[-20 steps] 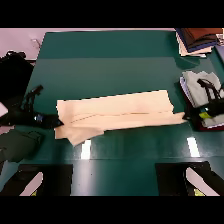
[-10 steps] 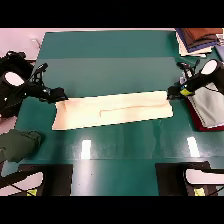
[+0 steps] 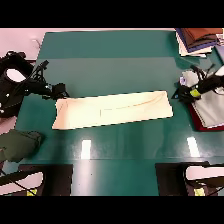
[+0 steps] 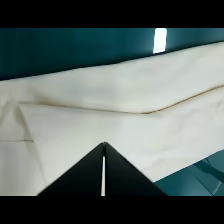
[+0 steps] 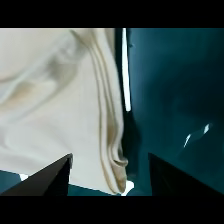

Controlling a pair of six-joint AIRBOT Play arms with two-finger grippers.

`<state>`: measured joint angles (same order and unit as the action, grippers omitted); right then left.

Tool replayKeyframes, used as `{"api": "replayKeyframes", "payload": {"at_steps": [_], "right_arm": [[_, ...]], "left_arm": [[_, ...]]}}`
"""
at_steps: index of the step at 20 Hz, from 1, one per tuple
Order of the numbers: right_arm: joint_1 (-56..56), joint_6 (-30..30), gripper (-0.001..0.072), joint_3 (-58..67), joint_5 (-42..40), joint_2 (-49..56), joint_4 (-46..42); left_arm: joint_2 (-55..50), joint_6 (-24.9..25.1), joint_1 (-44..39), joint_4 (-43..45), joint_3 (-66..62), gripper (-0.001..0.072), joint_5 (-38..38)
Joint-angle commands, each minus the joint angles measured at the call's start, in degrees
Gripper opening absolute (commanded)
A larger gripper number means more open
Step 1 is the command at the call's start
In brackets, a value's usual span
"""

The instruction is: Fold the shirts.

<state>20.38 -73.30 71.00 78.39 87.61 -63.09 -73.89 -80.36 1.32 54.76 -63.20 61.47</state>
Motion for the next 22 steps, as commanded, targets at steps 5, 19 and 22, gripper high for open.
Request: {"api": "replayKeyframes", "payload": {"at_steps": [5,19,22], "right_arm": [[4.24,9.11,0.0454,-6.34,-0.44,8.26,16.94],[-7.67,7.28,0.0017,10.67,1.62,-5.29,20.06],[-12.68,5.22,0.0017,16.61,2.25,-8.94,20.04]], "left_arm": [[-0.15,-2.78,-14.03,-1.38,-0.11,0.0029,-9.07],[-22.45,-5.14,-29.88,-7.43,-13.90,0.0029,-17.35],[-26.93,-5.27,-31.80,-7.67,-17.51,0.0029,-17.53]]}}
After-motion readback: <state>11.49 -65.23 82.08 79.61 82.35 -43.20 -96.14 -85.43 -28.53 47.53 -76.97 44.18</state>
